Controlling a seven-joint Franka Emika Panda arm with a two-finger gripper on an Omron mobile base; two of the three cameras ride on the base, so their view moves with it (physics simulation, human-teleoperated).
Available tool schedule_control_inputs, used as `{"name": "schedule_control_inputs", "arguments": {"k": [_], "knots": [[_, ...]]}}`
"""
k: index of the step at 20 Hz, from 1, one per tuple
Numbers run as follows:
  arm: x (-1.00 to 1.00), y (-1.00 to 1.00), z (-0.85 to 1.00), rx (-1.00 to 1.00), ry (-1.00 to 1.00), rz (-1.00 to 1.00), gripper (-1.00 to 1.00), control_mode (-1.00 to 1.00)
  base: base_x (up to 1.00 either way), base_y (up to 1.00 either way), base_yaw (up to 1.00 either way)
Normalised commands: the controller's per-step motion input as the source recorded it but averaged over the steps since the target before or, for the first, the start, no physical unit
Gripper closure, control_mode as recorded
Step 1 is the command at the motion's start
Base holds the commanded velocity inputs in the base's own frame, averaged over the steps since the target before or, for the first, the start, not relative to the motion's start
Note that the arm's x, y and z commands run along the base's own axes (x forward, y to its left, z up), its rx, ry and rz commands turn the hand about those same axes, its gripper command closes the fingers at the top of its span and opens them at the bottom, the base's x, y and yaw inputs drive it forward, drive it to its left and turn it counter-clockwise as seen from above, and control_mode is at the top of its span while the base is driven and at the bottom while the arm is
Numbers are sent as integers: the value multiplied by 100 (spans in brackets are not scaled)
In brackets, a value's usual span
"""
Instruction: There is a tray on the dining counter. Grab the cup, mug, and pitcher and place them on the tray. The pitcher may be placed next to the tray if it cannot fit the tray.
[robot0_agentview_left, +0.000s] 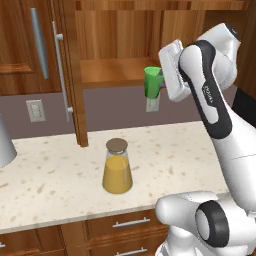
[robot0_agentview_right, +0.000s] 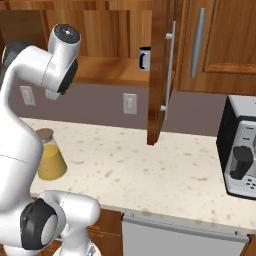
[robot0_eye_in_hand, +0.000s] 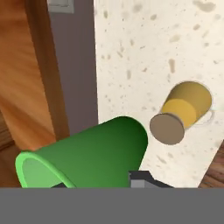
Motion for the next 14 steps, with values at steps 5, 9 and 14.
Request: {"name": "schedule_control_inputs", "arguments": {"k": [5, 9, 14], "knots": [[-77, -30, 0, 1, 32, -16, 100, -100, 0, 0, 0], [-14, -46, 0, 2, 9, -5, 100, -100, 0, 0, 0], [-22, -25, -16, -7, 0, -3, 100, -100, 0, 0, 0]]}}
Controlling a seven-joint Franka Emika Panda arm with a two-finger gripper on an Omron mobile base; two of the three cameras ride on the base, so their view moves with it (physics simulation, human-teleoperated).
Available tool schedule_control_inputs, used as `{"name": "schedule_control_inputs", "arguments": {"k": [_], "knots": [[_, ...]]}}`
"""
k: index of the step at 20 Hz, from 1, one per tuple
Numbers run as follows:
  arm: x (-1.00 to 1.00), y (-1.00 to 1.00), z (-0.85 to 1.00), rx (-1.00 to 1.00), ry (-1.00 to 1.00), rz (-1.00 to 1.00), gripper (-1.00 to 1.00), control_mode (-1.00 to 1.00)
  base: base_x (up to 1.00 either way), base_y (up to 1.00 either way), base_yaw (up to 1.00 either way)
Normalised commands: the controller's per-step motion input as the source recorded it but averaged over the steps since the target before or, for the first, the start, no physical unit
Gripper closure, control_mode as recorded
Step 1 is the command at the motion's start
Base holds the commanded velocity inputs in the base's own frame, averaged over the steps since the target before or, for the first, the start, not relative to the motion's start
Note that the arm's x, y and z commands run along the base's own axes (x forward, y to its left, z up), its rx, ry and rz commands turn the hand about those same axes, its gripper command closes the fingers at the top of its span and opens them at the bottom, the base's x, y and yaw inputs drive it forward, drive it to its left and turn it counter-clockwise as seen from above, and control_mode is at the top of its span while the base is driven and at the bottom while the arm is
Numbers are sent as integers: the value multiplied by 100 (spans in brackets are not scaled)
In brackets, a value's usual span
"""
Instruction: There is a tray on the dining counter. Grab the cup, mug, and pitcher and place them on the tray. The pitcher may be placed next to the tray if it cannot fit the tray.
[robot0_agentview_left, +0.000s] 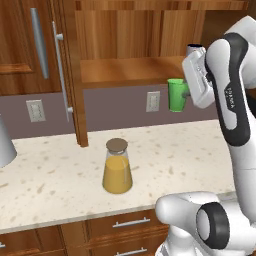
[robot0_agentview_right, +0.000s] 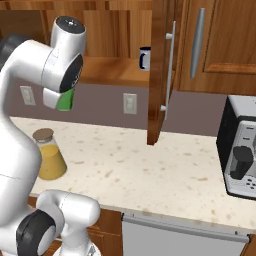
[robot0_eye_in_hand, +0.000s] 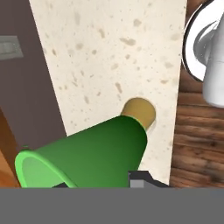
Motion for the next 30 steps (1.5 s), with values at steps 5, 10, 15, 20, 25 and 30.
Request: {"name": "schedule_control_inputs", "arguments": {"k": [5, 10, 15, 20, 25, 30], "knots": [[-44, -11, -25, -19, 0, -2, 100, -100, 0, 0, 0], [-36, 0, -10, -9, 0, -2, 100, -100, 0, 0, 0], [-35, 0, -1, 0, 0, 0, 100, -100, 0, 0, 0], [-31, 0, -1, 1, 0, 0, 100, -100, 0, 0, 0], [-25, -1, -1, 1, 0, 0, 100, -100, 0, 0, 0], [-15, 0, 0, 0, 0, 0, 100, -100, 0, 0, 0]]}}
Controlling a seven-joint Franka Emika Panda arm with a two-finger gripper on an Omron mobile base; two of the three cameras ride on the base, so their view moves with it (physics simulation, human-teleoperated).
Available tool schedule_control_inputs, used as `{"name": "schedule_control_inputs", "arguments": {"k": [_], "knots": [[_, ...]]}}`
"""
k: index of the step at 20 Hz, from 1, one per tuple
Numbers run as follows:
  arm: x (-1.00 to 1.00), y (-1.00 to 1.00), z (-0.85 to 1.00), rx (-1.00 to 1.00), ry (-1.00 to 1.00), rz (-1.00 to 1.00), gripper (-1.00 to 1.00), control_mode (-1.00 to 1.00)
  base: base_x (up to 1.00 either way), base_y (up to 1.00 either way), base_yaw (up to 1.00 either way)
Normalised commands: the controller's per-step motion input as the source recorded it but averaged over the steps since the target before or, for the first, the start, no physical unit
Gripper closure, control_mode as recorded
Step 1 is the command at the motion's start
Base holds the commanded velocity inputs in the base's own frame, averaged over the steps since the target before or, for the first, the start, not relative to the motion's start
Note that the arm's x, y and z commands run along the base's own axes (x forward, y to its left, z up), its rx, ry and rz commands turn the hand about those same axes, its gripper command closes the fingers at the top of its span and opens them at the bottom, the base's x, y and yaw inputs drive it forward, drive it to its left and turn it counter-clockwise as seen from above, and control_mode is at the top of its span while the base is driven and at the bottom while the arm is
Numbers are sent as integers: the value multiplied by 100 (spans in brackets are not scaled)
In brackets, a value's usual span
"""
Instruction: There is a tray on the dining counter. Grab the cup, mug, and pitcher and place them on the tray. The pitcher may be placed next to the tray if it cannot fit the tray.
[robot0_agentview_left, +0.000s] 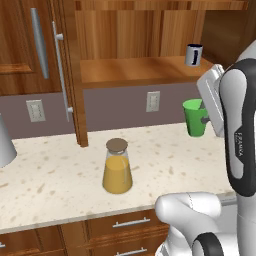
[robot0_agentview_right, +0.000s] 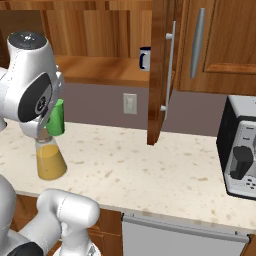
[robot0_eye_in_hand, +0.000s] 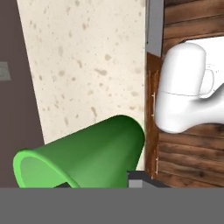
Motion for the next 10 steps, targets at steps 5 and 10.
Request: {"name": "schedule_control_inputs", "arguments": {"k": [5, 10], "knots": [[0, 0, 0, 0, 0, 0, 100, 100, -41, 0, 0], [0, 0, 0, 0, 0, 0, 100, 100, -72, 0, 0]]}}
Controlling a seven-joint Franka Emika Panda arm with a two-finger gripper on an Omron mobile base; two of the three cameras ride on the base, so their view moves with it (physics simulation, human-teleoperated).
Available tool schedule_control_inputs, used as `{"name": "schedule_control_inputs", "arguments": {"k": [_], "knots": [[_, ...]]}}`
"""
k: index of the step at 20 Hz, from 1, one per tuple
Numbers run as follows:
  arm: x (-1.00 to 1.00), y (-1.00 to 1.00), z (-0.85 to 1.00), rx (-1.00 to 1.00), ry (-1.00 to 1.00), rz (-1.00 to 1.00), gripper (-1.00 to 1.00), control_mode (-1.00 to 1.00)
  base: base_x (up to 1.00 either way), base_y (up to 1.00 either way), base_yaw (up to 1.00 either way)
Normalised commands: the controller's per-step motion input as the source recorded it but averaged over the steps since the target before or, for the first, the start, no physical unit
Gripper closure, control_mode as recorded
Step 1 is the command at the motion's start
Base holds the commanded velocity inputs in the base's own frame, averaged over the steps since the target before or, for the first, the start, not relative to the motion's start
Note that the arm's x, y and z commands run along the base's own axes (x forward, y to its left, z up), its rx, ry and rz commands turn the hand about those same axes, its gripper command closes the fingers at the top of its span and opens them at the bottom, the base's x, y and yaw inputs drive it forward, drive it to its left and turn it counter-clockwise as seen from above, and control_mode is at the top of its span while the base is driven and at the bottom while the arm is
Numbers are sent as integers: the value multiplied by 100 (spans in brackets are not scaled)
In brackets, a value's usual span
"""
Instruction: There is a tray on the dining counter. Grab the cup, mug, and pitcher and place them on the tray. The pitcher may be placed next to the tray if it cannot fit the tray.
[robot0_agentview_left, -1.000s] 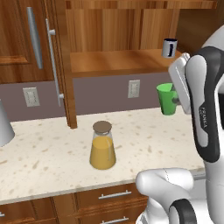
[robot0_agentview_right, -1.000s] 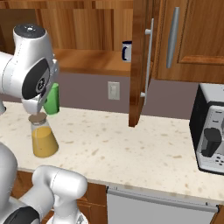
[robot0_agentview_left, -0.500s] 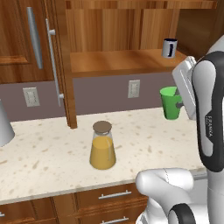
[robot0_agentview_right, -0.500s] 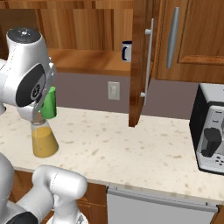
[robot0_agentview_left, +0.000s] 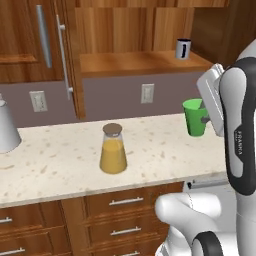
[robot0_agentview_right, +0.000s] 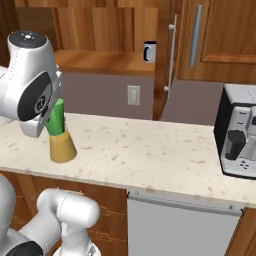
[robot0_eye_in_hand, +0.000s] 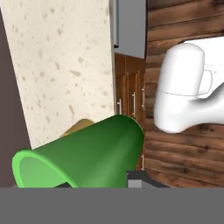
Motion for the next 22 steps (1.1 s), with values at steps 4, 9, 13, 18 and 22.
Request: {"name": "schedule_control_inputs", "arguments": {"k": [4, 9, 13, 18, 22], "knots": [[0, 0, 0, 0, 0, 0, 100, 100, -68, 5, -10], [0, 0, 0, 0, 0, 0, 100, 100, -67, 9, -39], [0, 0, 0, 0, 0, 0, 100, 100, -51, 1, -64], [0, 0, 0, 0, 0, 0, 100, 100, -52, 0, -75], [0, 0, 0, 0, 0, 0, 100, 100, -55, 0, -84]]}}
